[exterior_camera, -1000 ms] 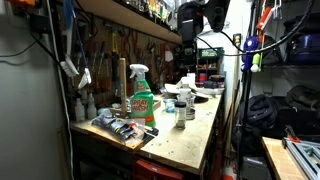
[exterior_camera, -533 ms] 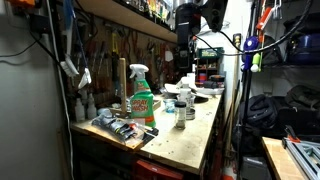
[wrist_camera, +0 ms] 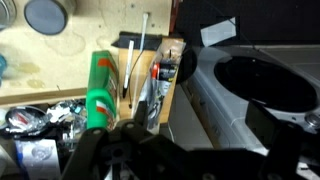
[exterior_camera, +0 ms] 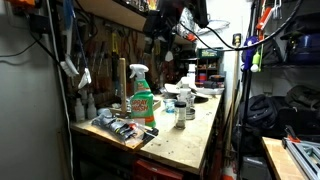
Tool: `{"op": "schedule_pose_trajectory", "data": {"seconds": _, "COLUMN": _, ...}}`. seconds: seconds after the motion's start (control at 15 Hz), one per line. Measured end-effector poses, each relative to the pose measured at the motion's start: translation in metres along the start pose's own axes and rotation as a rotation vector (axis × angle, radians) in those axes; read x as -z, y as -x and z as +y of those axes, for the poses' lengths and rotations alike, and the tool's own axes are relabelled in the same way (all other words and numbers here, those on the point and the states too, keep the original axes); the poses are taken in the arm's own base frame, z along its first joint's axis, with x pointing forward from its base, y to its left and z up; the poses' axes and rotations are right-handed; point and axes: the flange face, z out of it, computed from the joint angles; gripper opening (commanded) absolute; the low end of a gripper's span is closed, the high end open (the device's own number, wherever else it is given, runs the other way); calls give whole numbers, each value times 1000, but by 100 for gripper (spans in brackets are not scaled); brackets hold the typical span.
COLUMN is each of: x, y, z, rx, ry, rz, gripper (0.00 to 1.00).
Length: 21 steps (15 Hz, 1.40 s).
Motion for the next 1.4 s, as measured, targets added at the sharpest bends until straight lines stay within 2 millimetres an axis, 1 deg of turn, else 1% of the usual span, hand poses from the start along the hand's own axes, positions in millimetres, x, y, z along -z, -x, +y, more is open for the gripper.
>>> {"op": "schedule_pose_trajectory", "data": {"seconds": 0.13, "x": -17, "y": -17, "z": -2, "rx": 42, "ry": 53, "rz": 55, "gripper": 100}}
{"op": "schedule_pose_trajectory", "data": {"seconds": 0.2, "x": -27, "y": -24, "z": 3, "rx": 67, "ry": 91, "rz": 58, "gripper": 100}}
{"op": "schedule_pose_trajectory", "data": {"seconds": 0.33, "x": -40, "y": -35, "z": 26, "rx": 90, "ry": 156, "rz": 34, "gripper": 100}}
{"op": "schedule_pose_trajectory", "data": {"seconds": 0.4, "x": -43, "y": -39, "z": 40, "rx": 96, "ry": 183, "rz": 11, "gripper": 100}}
{"op": "schedule_pose_trajectory", "data": {"seconds": 0.53, "x": -41, "y": -44, "z": 65, "rx": 105, "ry": 203, "rz": -25, "gripper": 100}}
{"op": "schedule_pose_trajectory", "data": {"seconds": 0.67, "x": -36, "y": -50, "z": 77, "rx": 116, "ry": 186, "rz": -26, "gripper": 100}}
{"op": "schedule_pose_trajectory", "data": {"seconds": 0.93, "x": -37, "y": -52, "z": 76, "rx": 126, "ry": 188, "rz": -22, "gripper": 100}}
{"op": "schedule_pose_trajectory", "data": {"seconds": 1.07, "x": -43, "y": -57, "z": 76, "rx": 142, "ry": 198, "rz": 22, "gripper": 100}}
{"op": "schedule_pose_trajectory", "data": {"seconds": 1.2, "x": -53, "y": -65, "z": 77, "rx": 154, "ry": 199, "rz": 84, "gripper": 100}}
{"op": "schedule_pose_trajectory", "data": {"seconds": 1.33, "x": -67, "y": -70, "z": 79, "rx": 158, "ry": 197, "rz": 120, "gripper": 100}}
{"op": "schedule_pose_trajectory", "data": {"seconds": 1.4, "x": -74, "y": -73, "z": 80, "rx": 157, "ry": 197, "rz": 137, "gripper": 98}}
